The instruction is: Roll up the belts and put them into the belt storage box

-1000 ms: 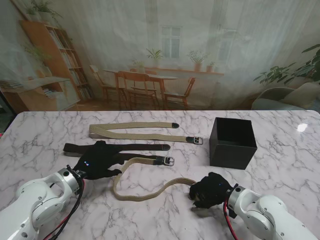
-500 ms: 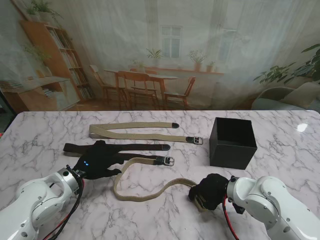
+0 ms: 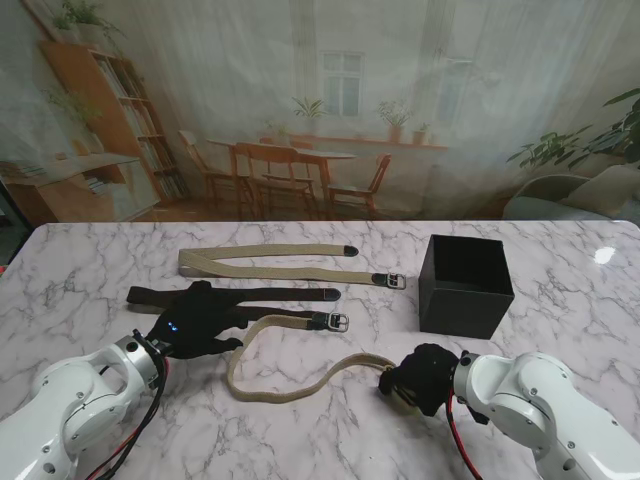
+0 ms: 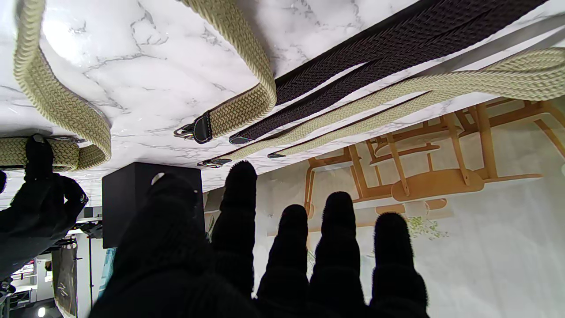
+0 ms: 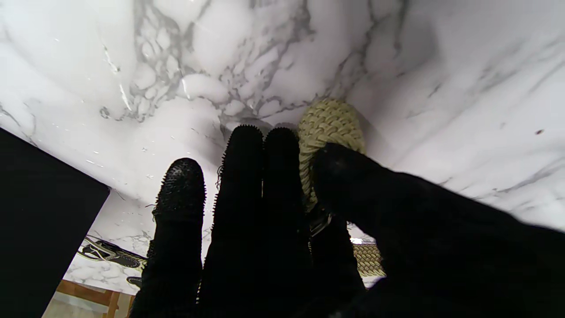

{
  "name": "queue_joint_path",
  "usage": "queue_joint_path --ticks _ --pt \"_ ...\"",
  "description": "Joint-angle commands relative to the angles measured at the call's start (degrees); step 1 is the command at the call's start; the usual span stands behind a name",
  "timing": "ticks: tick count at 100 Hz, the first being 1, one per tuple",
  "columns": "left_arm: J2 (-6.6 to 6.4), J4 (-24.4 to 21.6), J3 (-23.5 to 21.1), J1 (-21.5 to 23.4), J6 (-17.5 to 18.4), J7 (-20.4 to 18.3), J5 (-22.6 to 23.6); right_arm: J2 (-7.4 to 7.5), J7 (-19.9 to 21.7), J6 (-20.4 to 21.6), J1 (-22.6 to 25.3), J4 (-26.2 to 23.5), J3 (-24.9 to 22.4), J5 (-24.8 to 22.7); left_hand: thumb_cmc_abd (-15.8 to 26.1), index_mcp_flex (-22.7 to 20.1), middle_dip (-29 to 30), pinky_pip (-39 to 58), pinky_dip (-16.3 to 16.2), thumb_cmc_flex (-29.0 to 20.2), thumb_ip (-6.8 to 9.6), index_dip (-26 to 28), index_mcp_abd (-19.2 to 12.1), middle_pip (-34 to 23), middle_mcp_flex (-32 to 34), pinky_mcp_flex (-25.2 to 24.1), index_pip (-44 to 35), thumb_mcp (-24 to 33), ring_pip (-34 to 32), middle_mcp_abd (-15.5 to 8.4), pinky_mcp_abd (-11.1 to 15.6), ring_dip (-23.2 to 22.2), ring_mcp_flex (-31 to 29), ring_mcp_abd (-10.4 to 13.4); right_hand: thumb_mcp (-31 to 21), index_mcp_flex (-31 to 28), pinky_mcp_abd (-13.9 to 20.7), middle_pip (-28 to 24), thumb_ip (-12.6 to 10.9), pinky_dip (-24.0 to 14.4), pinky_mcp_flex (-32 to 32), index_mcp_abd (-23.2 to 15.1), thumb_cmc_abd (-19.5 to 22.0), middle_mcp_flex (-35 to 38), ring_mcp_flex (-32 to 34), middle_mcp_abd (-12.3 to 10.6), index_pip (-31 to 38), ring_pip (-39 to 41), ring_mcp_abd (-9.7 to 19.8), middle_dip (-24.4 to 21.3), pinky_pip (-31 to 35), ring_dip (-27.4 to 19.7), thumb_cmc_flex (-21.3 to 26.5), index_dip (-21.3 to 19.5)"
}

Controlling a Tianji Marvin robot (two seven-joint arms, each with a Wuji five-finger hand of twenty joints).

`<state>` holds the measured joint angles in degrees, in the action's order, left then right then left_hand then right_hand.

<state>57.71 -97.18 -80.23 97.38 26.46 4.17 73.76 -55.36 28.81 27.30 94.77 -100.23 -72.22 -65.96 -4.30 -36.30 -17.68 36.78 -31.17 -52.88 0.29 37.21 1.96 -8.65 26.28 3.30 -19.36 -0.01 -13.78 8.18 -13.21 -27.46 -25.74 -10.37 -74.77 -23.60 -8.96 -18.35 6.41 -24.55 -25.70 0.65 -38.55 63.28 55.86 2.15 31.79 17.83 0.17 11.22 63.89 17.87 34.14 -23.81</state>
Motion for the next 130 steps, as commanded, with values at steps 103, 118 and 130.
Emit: queue_joint_path --ticks 103,118,130 --pt "0.0 0.1 -0.1 0.4 -0.3 -0.4 0.6 -0.57 -5.3 -3.2 3.0 0.9 0.1 -2.9 1.4 -0.5 0.6 -1.7 0.8 0.0 -1.02 0.5 0.9 1.1 -2.4 -1.0 0.0 -0.8 1.3 0.8 -2.3 0.5 1.4 -0.3 19.7 -9.3 -7.4 -4.2 9.0 -2.7 0.6 -9.9 10.2 1.8 3.9 -2.9 23.5 5.1 -1.2 5.7 3.2 6.5 0.4 3.8" --pt "0.0 0.2 -0.1 0.6 -0.4 -0.3 0.6 -0.65 -6.6 -3.5 3.3 1.0 0.1 -3.9 1.5 -0.5 0.6 -1.7 0.7 0.0 -1.02 0.4 1.0 1.1 -2.4 -1.0 0.1 -0.8 1.3 0.8 -2.3 0.5 1.4 -0.4 21.3 -12.1 -10.1 -1.3 9.2 -3.5 2.2 -12.5 10.5 -2.7 -0.4 1.3 23.9 3.0 -3.6 4.4 2.6 6.4 -4.1 4.0" --pt "0.01 0.3 -0.1 0.6 -0.5 -0.1 0.6 -0.73 -7.1 -4.1 3.5 1.1 0.1 -3.7 1.6 -0.5 0.6 -1.7 0.7 0.2 -1.04 0.4 1.0 1.2 -2.4 -1.0 0.1 -0.9 1.4 0.8 -2.3 0.6 1.5 -0.3 21.5 -14.2 -11.8 0.7 9.3 -3.8 3.0 -13.9 10.4 -5.7 -2.8 3.4 24.4 1.9 -5.0 3.0 1.9 6.1 -4.8 3.5"
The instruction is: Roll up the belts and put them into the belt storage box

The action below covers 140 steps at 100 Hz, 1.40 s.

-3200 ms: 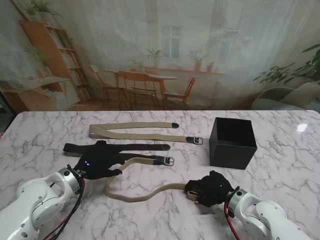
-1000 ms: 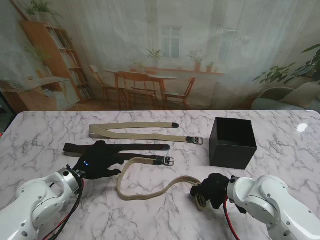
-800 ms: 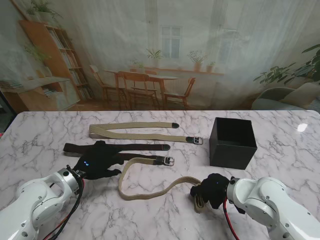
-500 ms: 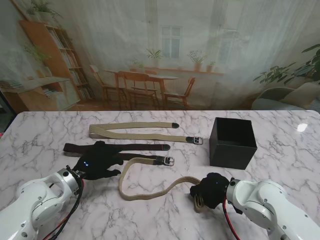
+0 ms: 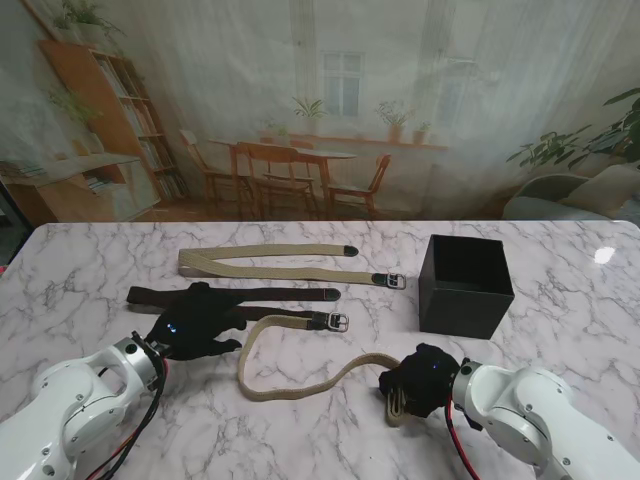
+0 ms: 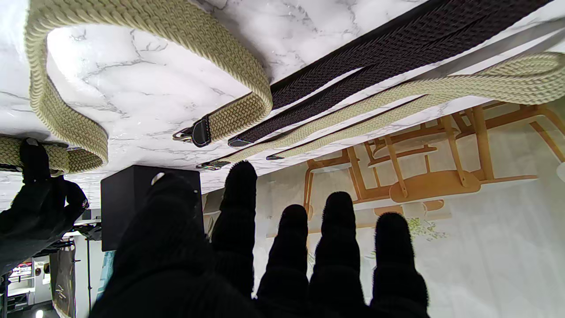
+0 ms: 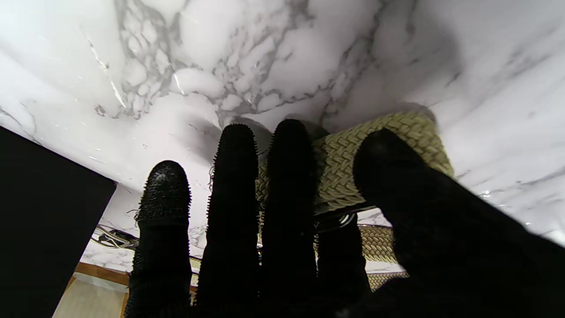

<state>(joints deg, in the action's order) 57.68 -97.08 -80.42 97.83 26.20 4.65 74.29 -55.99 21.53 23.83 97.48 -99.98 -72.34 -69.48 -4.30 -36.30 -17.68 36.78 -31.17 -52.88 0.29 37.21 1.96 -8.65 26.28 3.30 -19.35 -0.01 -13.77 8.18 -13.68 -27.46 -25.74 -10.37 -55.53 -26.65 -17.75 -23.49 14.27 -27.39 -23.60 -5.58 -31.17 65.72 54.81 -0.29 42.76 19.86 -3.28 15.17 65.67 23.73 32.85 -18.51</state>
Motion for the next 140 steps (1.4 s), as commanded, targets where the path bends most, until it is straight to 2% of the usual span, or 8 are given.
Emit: queue_joint_path --ticks 1,21,38,75,90,110,123,140 --pt "0.04 0.2 0.1 0.1 -0.2 -0.6 0.1 -0.1 0.1 -0.7 0.8 0.9 0.2 -0.2 1.6 -0.5 0.6 -1.7 0.7 0.2 -1.04 0.4 1.0 1.1 -2.4 -1.0 0.1 -0.9 1.3 0.9 -1.9 0.5 1.5 -0.3 2.3 -11.2 -3.2 6.0 1.4 -1.0 1.0 -7.8 2.9 -8.6 -2.1 5.8 13.5 -0.2 -1.6 -1.1 0.1 0.2 -3.5 -1.9" --pt "0.03 0.3 0.1 0.1 -0.2 -0.5 0.1 -0.21 -0.3 -1.8 1.0 1.2 0.4 0.3 1.6 -0.5 0.6 -1.7 0.8 0.2 -1.05 0.4 1.0 1.2 -2.4 -1.0 0.1 -0.9 1.3 0.9 -1.8 0.5 1.4 -0.3 2.5 -12.8 -5.2 4.4 1.1 -2.0 1.9 -8.9 2.8 -21.7 -8.0 8.9 14.1 -0.4 -2.0 -1.9 -1.1 -0.1 -4.4 -4.1" --pt "0.03 0.3 0.1 0.1 -0.2 -0.5 0.1 -0.3 -0.7 -2.6 1.0 1.6 0.7 1.2 1.6 -0.5 0.6 -1.8 0.8 0.3 -1.04 0.3 1.0 1.2 -2.4 -1.1 0.1 -0.9 1.4 0.8 -1.8 0.6 1.5 -0.3 1.3 -15.5 -5.6 0.9 1.2 -1.1 3.7 -7.8 1.7 -32.9 -17.3 13.9 15.8 0.6 -4.3 -0.7 -3.1 -1.7 -5.3 -3.2" --pt "0.04 0.2 0.0 0.3 -0.4 -0.8 0.0 -0.5 -2.0 -4.0 0.8 2.8 1.5 3.1 1.7 -0.5 0.6 -1.8 0.8 0.4 -1.05 0.3 1.1 1.2 -2.5 -1.1 0.2 -0.9 1.4 0.8 -1.8 0.6 1.6 -0.3 -1.2 -18.4 -7.7 2.6 1.5 4.0 5.5 -4.0 0.4 -41.2 -20.7 18.5 22.0 -2.9 -7.2 -2.2 -7.2 -7.9 -3.5 2.4" --pt "0.04 0.2 0.1 0.2 -0.2 -0.8 0.0 -0.63 -3.0 -4.8 0.9 3.3 1.8 3.7 1.7 -0.5 0.6 -1.9 0.7 0.4 -1.06 0.2 1.0 1.2 -2.4 -1.0 0.2 -0.9 1.4 0.8 -1.7 0.6 1.6 -0.2 -1.2 -15.7 -7.8 0.8 1.8 4.8 3.8 -2.3 1.2 -35.3 -16.8 15.6 22.6 -1.6 -6.2 -1.7 -6.3 -7.7 -1.2 2.7" --pt "0.03 0.2 0.0 0.4 -0.3 -0.8 0.0 -0.77 -5.6 -4.9 0.6 4.3 2.3 3.3 1.7 -0.5 0.6 -1.9 0.7 0.4 -1.06 0.3 1.0 1.2 -2.4 -1.1 0.1 -0.9 1.4 0.8 -1.8 0.6 1.5 -0.3 0.3 -11.2 -6.5 -7.4 1.2 4.8 0.4 -1.8 2.8 -23.2 -10.0 5.9 26.0 2.9 -1.7 2.2 -2.7 -4.2 1.8 2.4" --pt "0.04 0.2 -0.1 0.5 -0.4 -0.7 0.1 -0.83 -7.5 -4.6 0.2 5.2 2.7 2.7 1.8 -0.5 0.6 -1.9 0.7 0.5 -1.06 0.2 1.1 1.2 -2.3 -1.1 0.2 -0.9 1.4 0.8 -1.8 0.6 1.5 -0.3 0.6 -9.5 -4.2 -13.0 1.0 3.4 -3.4 -2.7 2.9 -16.8 -5.0 3.5 28.1 6.2 -0.6 5.7 0.5 -1.5 3.1 2.5" --pt "0.02 0.2 0.1 0.3 -0.3 -1.1 -0.1 -0.85 -9.0 -4.3 -0.2 6.0 3.1 2.0 1.9 -0.4 0.6 -1.9 0.7 0.6 -1.06 0.1 1.1 1.2 -2.3 -1.0 0.3 -1.0 1.4 0.8 -1.8 0.6 1.5 -0.3 0.6 -9.5 -3.2 -14.3 0.9 2.7 -4.9 -2.8 2.8 -14.1 -2.2 3.2 28.7 7.9 -0.6 7.3 1.9 0.1 3.3 2.8"
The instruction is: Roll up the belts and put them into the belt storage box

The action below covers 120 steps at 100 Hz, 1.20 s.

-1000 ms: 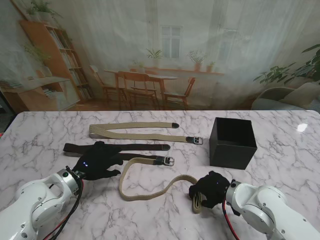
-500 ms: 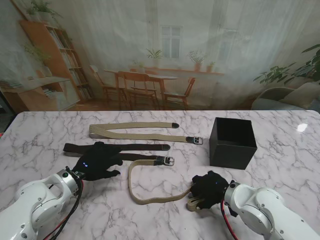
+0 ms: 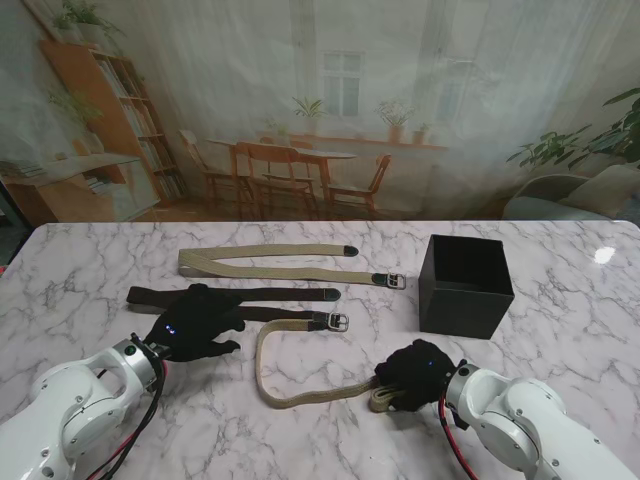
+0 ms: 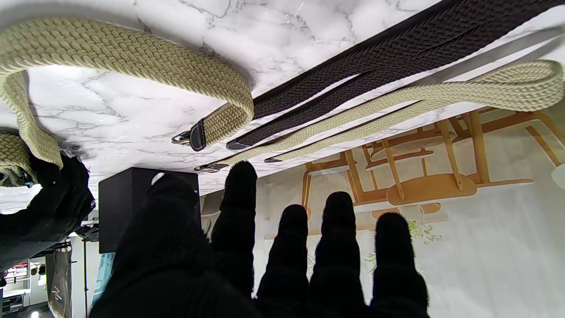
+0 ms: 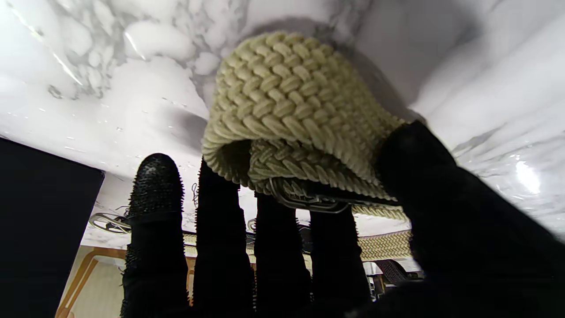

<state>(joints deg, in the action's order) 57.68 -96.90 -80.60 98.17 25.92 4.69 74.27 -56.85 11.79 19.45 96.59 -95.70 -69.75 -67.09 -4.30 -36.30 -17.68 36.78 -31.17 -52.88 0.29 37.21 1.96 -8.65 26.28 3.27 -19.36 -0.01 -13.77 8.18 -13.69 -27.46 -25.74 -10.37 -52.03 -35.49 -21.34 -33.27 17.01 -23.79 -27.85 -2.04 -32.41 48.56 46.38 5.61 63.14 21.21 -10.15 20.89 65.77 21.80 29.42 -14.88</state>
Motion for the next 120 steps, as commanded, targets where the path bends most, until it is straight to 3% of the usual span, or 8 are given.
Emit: queue_joint_path --ticks 1,43,70,94,105,113,115,120 --pt "0.02 0.1 0.3 0.0 0.0 -1.2 -0.1 0.01 0.7 0.0 0.7 1.7 0.5 -0.4 2.0 -0.4 0.6 -1.9 0.7 0.7 -1.07 0.1 1.1 1.2 -2.3 -1.0 0.3 -1.0 1.4 0.8 -1.8 0.6 1.5 -0.3 -2.9 -0.6 0.4 -4.6 -1.8 -1.0 -0.7 -6.4 4.0 3.2 6.3 -2.7 8.4 6.6 6.2 1.6 1.8 2.1 6.7 -0.8" --pt "0.05 -0.3 0.4 0.0 0.0 -1.7 -0.3 -0.01 -1.2 0.2 0.5 2.7 0.8 -1.1 1.9 -0.5 0.6 -2.0 0.7 0.8 -1.05 0.0 1.1 1.2 -2.1 -1.0 0.4 -1.0 1.4 0.8 -1.8 0.6 1.5 -0.4 -3.5 1.7 4.2 -4.4 -2.0 -2.3 -2.5 -9.2 3.8 9.3 10.7 -4.4 5.8 9.1 7.0 5.3 4.2 5.3 8.8 -2.6" --pt "0.05 -0.3 1.1 -0.5 0.1 -2.7 -0.9 -0.06 -1.9 0.1 0.6 2.6 0.9 -1.3 2.5 0.8 0.5 -2.0 0.7 1.2 -1.04 -0.9 1.5 1.2 -1.7 -0.9 1.6 -1.1 1.4 0.9 -1.9 0.6 1.3 -0.4 -3.6 1.9 4.3 -3.9 -2.1 -2.4 -2.5 -9.3 3.8 10.3 11.3 -4.6 4.8 8.9 7.2 5.5 4.3 5.6 9.2 -3.1" --pt "-0.05 0.7 3.8 -2.2 0.9 -6.5 -3.6 -0.08 -2.5 -0.1 0.8 2.6 0.9 -1.7 3.0 4.4 0.6 -1.9 0.6 3.3 -0.97 -6.0 1.8 1.3 -0.9 -0.8 6.3 -1.4 1.4 0.8 -2.1 0.6 0.8 -0.5 -3.8 2.9 4.8 -3.7 -2.1 -2.5 -2.2 -9.6 3.6 10.7 11.7 -5.0 3.6 8.8 7.4 5.7 4.4 5.8 9.5 -3.1" --pt "-0.18 1.4 5.6 -3.3 1.3 -9.3 -5.5 -0.08 -3.3 0.1 0.8 2.8 0.9 -2.1 1.3 8.5 0.9 -2.2 0.7 6.5 -1.13 -8.7 2.0 1.9 -1.5 -0.9 9.7 -1.9 1.7 0.9 -2.3 0.7 1.1 -0.7 -4.6 6.5 5.6 -3.4 -2.3 -2.7 -2.3 -10.1 3.4 11.6 12.2 -5.7 -1.4 8.8 7.9 5.8 4.6 6.1 9.9 -1.6" --pt "-0.36 2.0 7.0 -4.3 1.7 -10.9 -6.1 -0.1 -3.9 0.3 0.8 2.9 0.9 -2.1 -0.5 10.7 1.1 -2.4 0.6 9.2 -1.14 -10.9 2.3 2.1 -1.6 -0.9 11.9 -1.7 1.7 1.0 -2.3 0.8 0.9 -0.8 -6.1 8.2 5.8 -2.8 -3.0 -2.8 -2.2 -10.2 3.9 12.4 12.5 -6.1 -10.5 8.7 8.2 6.3 4.6 6.6 9.6 -1.8" --pt "-0.42 2.1 7.4 -4.6 1.8 -11.3 -6.1 -0.1 -4.1 0.4 0.8 3.0 0.9 -2.2 -1.0 11.5 1.1 -2.4 0.6 9.7 -1.21 -11.2 2.4 2.1 -1.6 -0.9 12.3 -1.9 1.7 1.0 -2.3 0.8 0.9 -0.8 -6.2 8.6 5.8 -2.6 -3.0 -2.9 -2.2 -10.3 3.8 12.6 12.5 -6.2 -14.0 8.6 8.3 6.5 4.6 6.7 9.9 -4.2" --pt "-0.52 2.4 8.3 -5.2 2.0 -11.9 -6.3 -0.1 -4.4 0.6 0.7 3.1 0.9 -2.2 -2.0 12.5 1.2 -2.4 0.6 10.8 -1.07 -12.6 2.7 2.1 -1.6 -0.9 13.4 -1.4 1.7 1.0 -2.3 0.7 0.8 -0.8 -6.3 11.3 5.9 -2.5 -3.0 -2.9 -2.1 -11.4 3.5 13.1 12.7 -6.5 -18.4 8.6 8.3 6.6 4.6 6.8 10.8 -5.0"
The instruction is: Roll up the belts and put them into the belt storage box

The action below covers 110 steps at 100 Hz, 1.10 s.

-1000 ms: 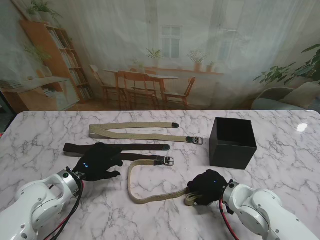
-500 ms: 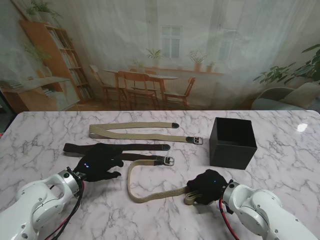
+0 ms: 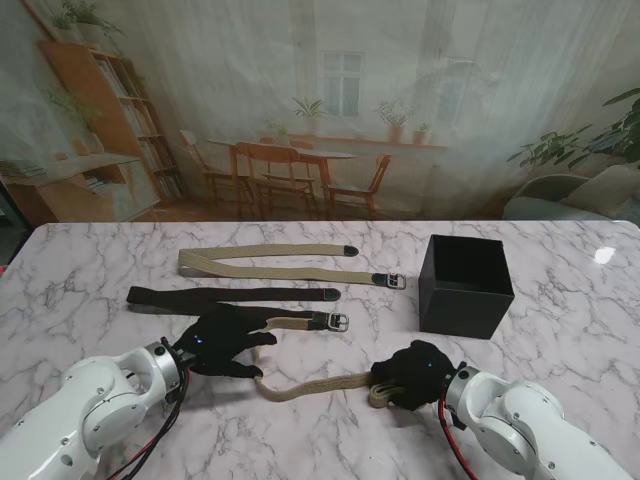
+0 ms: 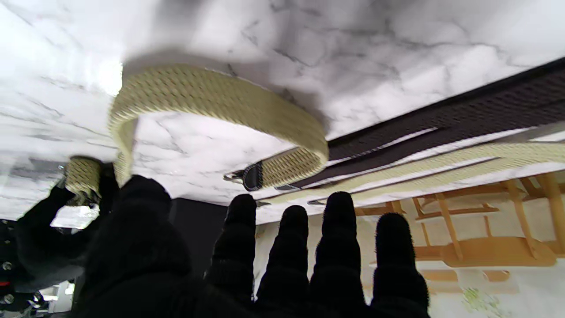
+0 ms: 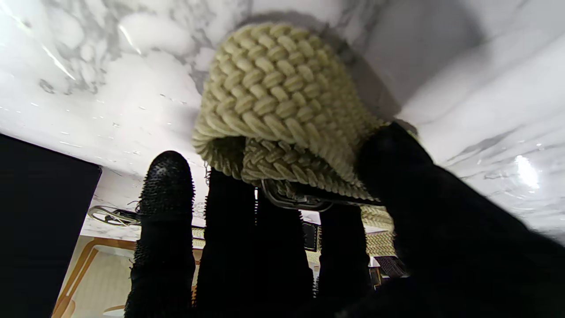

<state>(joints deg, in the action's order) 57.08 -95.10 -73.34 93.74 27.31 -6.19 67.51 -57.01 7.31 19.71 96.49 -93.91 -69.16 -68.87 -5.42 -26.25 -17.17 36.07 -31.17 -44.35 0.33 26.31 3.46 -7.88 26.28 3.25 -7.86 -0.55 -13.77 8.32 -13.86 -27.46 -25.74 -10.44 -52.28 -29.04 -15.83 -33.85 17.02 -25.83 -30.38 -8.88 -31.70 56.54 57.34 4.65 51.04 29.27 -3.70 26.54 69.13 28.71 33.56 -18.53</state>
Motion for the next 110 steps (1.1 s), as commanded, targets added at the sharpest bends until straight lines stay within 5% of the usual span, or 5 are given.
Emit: queue_joint_path --ticks 1,26,59,86,110 --pt "0.07 0.7 1.2 -0.8 0.7 -1.2 0.4 0.06 0.0 0.4 0.8 1.4 0.3 -0.5 -1.0 2.6 0.7 -1.7 0.6 2.4 -1.13 -1.8 1.3 1.4 -1.6 -0.9 2.0 -0.9 1.6 0.8 -2.2 0.7 0.7 -0.7 -6.1 5.1 0.4 -1.8 -3.0 -0.9 0.4 -4.9 2.7 5.3 1.8 -5.5 -7.1 0.6 1.9 0.9 1.2 -0.1 6.8 -1.3" --pt "-0.04 1.1 2.8 -2.0 0.7 -1.9 0.1 0.15 -3.8 2.7 0.2 3.3 0.5 -1.3 -1.0 2.1 0.5 -1.8 0.6 2.2 -1.15 -2.6 1.7 1.0 -0.7 -0.7 1.6 -0.6 1.5 0.7 -2.2 0.7 0.2 -0.8 -7.5 23.2 2.2 -1.0 -2.8 -0.8 0.4 -12.5 0.0 8.4 3.2 -8.1 -17.8 0.9 4.0 1.5 0.9 0.4 9.8 6.3" --pt "-0.01 1.0 2.2 -1.6 0.5 -1.1 0.8 0.14 -6.3 2.8 -0.5 4.7 1.5 -1.8 -0.4 2.2 0.5 -1.9 0.5 2.1 -1.2 -3.0 2.2 0.8 -0.7 -0.6 1.2 -0.7 1.4 0.6 -2.3 0.6 0.1 -0.7 -10.6 23.5 8.5 -8.2 -1.9 1.1 -3.5 22.1 -4.9 12.7 6.0 -9.7 -9.3 -2.8 6.5 -2.1 1.0 -0.5 5.9 8.9" --pt "-0.01 1.0 2.0 -1.4 0.5 -0.7 1.2 0.1 -10.4 4.5 -1.4 6.9 1.8 -1.8 -0.3 1.7 0.4 -1.9 0.5 1.7 -1.17 -3.2 2.4 0.6 -0.3 -0.6 0.8 -0.6 1.3 0.6 -2.3 0.6 -0.1 -0.8 -9.8 23.2 6.1 -10.9 -2.2 0.9 -3.0 -4.8 -3.2 11.5 6.4 -8.8 -30.5 -2.7 5.7 -3.0 1.1 -0.4 6.9 19.3" --pt "-0.07 1.3 2.7 -2.0 0.4 -1.2 0.9 -0.1 -10.3 3.1 -1.4 7.2 2.4 -0.8 -0.3 1.7 0.4 -1.9 0.4 1.7 -1.17 -3.4 2.5 0.6 -0.4 -0.6 0.8 -0.7 1.3 0.7 -2.3 0.6 0.0 -0.8 -10.8 23.6 7.6 -12.4 -2.0 1.7 -3.9 25.0 -3.5 11.9 6.4 -9.3 -16.5 -5.2 6.3 -5.9 1.1 -3.1 6.0 12.7"
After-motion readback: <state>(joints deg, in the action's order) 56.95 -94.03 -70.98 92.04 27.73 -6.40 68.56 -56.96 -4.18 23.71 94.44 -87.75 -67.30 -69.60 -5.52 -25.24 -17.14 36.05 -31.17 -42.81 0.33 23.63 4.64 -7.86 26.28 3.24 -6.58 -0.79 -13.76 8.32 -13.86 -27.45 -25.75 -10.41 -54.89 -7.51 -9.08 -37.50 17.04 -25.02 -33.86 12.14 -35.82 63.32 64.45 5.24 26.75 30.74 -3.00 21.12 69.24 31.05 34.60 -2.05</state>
